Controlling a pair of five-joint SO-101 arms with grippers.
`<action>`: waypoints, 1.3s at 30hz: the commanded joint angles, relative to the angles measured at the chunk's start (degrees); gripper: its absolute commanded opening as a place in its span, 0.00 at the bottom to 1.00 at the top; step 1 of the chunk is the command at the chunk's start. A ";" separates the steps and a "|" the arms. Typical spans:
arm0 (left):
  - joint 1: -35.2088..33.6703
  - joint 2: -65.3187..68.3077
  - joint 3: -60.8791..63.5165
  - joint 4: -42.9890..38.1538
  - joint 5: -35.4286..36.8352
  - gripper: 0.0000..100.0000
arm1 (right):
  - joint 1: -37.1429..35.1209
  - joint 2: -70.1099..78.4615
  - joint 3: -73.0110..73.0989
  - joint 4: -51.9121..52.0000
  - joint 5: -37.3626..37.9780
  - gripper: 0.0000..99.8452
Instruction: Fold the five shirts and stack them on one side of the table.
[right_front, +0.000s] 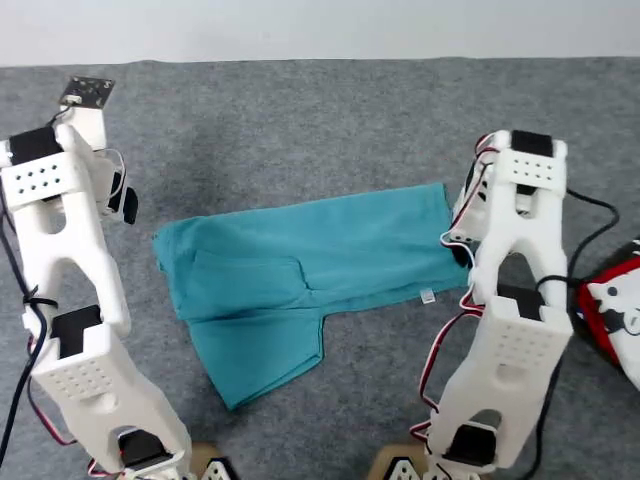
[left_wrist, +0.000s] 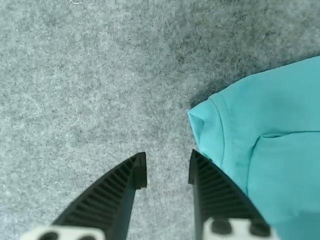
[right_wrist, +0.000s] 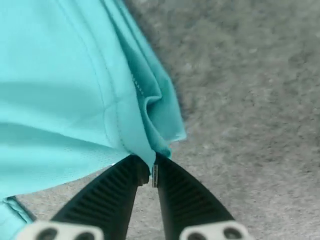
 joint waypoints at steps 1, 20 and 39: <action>0.18 -3.25 -0.22 -0.79 -0.26 0.15 | 1.63 -0.13 -2.99 0.40 2.81 0.01; 0.09 -3.60 -0.22 -0.44 -0.44 0.15 | 2.68 1.45 -3.34 2.15 9.23 0.28; -14.95 -20.22 -0.04 3.25 4.92 0.15 | -16.04 -19.47 -3.16 3.21 22.42 0.09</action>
